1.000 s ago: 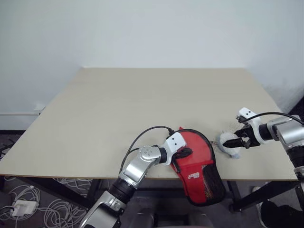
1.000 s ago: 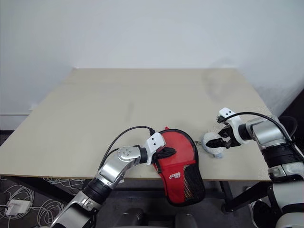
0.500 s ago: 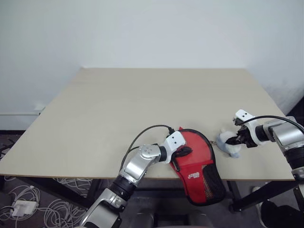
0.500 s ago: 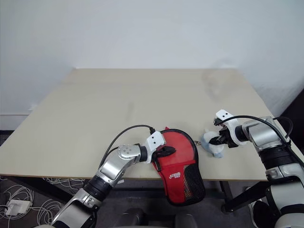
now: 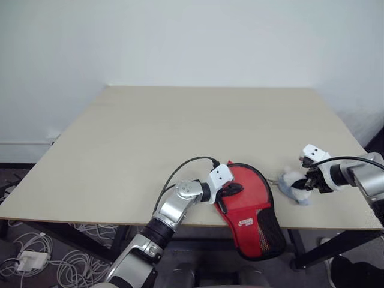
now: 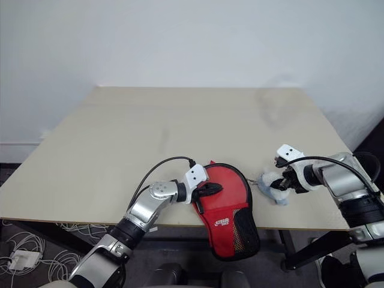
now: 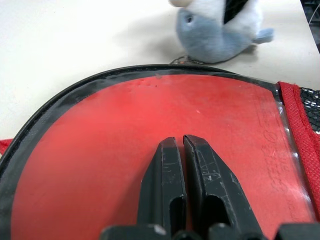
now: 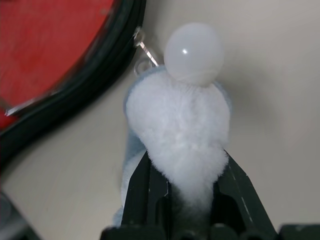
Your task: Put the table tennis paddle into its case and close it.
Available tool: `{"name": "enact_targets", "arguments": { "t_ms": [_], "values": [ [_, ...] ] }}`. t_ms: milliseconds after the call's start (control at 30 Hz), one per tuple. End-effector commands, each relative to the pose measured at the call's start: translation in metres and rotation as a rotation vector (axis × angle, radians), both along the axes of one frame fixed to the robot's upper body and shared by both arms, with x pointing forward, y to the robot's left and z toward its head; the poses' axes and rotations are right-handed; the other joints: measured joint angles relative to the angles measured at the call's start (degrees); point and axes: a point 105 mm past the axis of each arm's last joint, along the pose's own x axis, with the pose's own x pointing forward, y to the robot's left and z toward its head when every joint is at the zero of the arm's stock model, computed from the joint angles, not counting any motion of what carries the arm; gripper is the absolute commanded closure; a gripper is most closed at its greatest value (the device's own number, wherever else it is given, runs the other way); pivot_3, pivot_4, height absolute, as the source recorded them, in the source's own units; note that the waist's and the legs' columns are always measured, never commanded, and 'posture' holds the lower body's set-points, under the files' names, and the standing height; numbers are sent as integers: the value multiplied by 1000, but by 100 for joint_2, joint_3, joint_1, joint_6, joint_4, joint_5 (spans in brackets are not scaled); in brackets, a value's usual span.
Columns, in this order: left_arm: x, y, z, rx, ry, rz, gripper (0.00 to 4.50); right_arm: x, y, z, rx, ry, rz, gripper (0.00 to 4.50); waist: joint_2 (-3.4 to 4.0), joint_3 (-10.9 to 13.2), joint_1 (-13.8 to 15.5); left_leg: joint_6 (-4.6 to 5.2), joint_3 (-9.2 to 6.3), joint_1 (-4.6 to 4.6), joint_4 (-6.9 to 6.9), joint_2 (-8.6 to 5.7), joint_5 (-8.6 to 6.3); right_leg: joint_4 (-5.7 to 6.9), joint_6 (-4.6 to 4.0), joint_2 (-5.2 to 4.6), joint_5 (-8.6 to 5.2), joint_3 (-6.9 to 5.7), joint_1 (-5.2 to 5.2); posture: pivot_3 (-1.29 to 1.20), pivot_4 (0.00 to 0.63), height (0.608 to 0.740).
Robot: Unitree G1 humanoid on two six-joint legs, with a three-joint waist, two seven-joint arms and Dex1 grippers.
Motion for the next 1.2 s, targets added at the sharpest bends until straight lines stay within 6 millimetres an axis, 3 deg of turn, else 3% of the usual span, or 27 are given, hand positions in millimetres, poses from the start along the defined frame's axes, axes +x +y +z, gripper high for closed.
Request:
{"name": "enact_targets", "arguments": {
  "t_ms": [33,367,667,1200],
  "values": [
    [-8,17,-38,110,108,27,4374,-5,-14,16,-28,-27,0,4120,0,0,0,0,0,0,0,0,0,0,1,0,-1,-1,0,0,0,734],
    [-8,16,-38,118,104,4,4374,-33,-14,23,-27,31,135,4120,-5,3,17,1,-2,-1,1,1,-2,-2,5,-2,-4,-3,2,0,0,734],
    [-8,17,-38,123,104,-4,4374,-63,1,26,11,90,338,4120,-10,6,19,2,1,-1,2,12,-5,-3,7,-2,-5,-3,2,0,0,734],
    [-3,26,-34,126,92,17,4374,-94,7,24,-32,151,606,4120,-8,4,22,-2,2,-1,2,23,-7,-4,8,-2,-6,-5,1,0,0,734]
  ]
}}
